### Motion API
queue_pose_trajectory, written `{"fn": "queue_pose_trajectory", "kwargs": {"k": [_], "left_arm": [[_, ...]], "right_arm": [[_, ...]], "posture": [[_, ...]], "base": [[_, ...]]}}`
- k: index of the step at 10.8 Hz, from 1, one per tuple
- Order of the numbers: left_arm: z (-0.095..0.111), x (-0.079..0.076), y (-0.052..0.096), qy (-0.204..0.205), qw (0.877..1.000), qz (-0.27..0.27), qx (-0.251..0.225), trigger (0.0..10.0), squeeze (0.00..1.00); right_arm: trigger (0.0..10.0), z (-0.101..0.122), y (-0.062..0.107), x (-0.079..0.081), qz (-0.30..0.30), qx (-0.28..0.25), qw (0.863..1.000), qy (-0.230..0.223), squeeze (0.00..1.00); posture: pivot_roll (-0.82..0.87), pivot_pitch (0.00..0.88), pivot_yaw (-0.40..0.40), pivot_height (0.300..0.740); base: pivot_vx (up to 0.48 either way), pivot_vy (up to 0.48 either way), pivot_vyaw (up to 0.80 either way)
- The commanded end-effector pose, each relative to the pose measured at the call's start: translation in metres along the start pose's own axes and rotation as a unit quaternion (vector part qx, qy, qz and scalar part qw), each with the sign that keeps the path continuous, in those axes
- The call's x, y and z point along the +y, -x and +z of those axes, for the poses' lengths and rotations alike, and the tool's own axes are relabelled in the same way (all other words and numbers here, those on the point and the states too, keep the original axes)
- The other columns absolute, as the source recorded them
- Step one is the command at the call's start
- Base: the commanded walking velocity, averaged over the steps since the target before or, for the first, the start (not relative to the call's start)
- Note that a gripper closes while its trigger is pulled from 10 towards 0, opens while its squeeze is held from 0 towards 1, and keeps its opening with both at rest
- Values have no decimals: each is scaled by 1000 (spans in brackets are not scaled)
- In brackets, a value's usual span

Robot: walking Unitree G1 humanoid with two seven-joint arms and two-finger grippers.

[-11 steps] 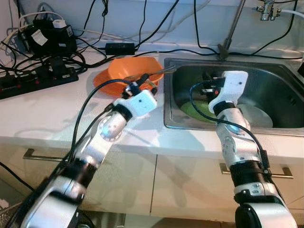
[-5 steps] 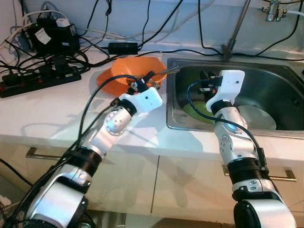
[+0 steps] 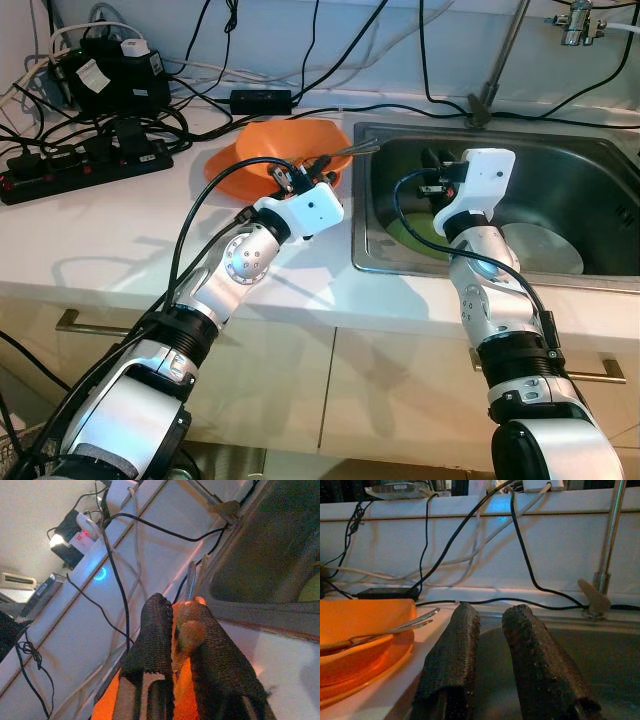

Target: Kitchen organization

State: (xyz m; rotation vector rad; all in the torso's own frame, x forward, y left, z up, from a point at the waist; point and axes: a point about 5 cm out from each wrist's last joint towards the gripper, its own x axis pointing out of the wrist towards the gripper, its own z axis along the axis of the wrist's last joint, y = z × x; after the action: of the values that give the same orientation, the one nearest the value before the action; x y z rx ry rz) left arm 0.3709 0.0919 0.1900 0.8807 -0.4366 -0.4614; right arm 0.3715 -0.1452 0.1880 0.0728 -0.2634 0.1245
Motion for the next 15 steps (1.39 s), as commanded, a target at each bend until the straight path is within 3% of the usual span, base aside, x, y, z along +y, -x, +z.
{"fn": "queue_pose_trajectory", "kwargs": {"k": [1, 5, 7, 8, 9, 12, 15], "left_arm": [[5, 6, -5, -5, 1000, 9, -11, 0, 0], [12, 19, -7, 18, 998, 44, -30, 0, 0], [21, 37, -9, 69, 994, 73, -42, 0, 0], [26, 45, -10, 102, 991, 77, -52, 2431, 0], [35, 51, -10, 167, 982, 61, -71, 10000, 0], [40, 50, -5, 251, 965, 16, -75, 10000, 0], [44, 63, 7, 261, 963, 10, -69, 10000, 0]], "right_arm": [[10000, 7, -4, 1, 1, -14, 1000, -4, 0], [10000, 6, -4, 3, 1, -15, 1000, -6, 0], [10000, 6, -4, 3, 3, -15, 1000, -6, 0], [10000, 6, -4, 2, 3, -15, 1000, -6, 0], [10000, 5, -4, 3, 3, -13, 1000, -6, 0], [10000, 5, -4, 4, 7, -11, 1000, -6, 0], [10000, 3, -3, 5, 10, -9, 1000, -7, 0]], "posture": [[193, 0, -8, 740], [198, 0, -5, 740], [199, 0, -6, 740], [202, 0, -8, 740], [205, 0, -9, 740], [205, 0, -11, 740], [213, 0, -17, 740]], "base": [[0, 0, 0], [0, 0, 0], [0, 0, 0], [0, 0, 0], [0, 0, 0], [0, 0, 0], [0, 0, 0]]}}
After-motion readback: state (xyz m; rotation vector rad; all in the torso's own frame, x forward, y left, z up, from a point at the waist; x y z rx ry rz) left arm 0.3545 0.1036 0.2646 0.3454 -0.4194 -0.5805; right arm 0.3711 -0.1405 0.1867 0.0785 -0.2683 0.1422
